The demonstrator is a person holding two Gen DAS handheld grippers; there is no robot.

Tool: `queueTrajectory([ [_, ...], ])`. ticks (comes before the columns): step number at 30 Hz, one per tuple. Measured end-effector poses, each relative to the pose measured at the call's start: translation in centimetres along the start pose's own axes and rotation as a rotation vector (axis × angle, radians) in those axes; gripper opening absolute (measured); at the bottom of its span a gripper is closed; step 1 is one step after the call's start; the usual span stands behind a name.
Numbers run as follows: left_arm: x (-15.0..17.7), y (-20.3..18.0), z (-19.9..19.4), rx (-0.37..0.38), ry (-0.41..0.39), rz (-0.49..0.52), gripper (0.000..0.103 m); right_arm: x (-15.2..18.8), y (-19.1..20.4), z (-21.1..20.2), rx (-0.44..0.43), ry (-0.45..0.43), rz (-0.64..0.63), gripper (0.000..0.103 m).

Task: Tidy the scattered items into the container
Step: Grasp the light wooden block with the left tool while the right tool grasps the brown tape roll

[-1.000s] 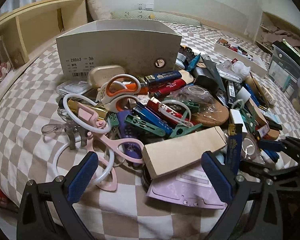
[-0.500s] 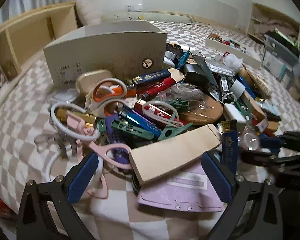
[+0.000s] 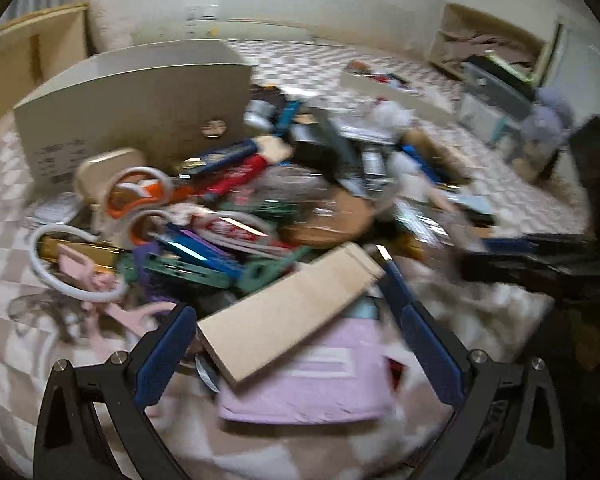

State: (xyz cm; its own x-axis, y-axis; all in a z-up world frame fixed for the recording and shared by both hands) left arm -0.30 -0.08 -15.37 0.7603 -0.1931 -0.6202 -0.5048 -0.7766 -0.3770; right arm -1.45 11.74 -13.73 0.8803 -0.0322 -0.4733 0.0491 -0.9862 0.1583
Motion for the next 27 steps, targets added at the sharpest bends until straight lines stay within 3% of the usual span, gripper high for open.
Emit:
queueTrajectory([
  [4, 0.7, -2.3, 0.2, 0.072, 0.032, 0.037, 0.102, -0.1, -0.5, -0.2, -0.016, 0.0, 0.022, 0.048],
  [12, 0.1, -2.4, 1.5, 0.002, 0.082, 0.118, 0.086, 0.0, -1.2, -0.5, -0.016, -0.01, 0.045, 0.048],
  [16, 0.3, -1.9, 2.8, 0.004, 0.15, 0.179, 0.068, -0.1, -1.5, -0.7, -0.019, -0.014, 0.058, 0.048],
  [19, 0.4, -2.2, 3.2, 0.056, 0.185, 0.197, 0.053, -0.1, -1.8, -0.7, -0.02, -0.011, 0.069, 0.048],
  [22, 0.9, -3.5, 3.3, 0.143, 0.228, 0.226, 0.051, -0.1, -2.0, -0.8, -0.019, -0.01, 0.076, 0.048],
  [27, 1.1, -4.5, 4.4, 0.103, 0.251, 0.302, 0.051, -0.2, -2.0, -0.8, -0.023, -0.013, 0.085, 0.048],
])
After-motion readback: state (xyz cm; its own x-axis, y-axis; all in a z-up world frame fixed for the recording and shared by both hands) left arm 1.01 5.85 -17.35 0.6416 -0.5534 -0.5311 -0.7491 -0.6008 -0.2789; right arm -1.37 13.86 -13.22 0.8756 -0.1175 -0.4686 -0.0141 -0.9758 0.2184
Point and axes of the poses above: each gripper's, at about its wrist camera, not at the fingertips, and z roughly the way its jaws point, y to its left, x to its underside, the point moved 5 cm from there along z, roughly the way its jaws point, and after that the axes turned 14 degrees about x, right-handed, at the moved point
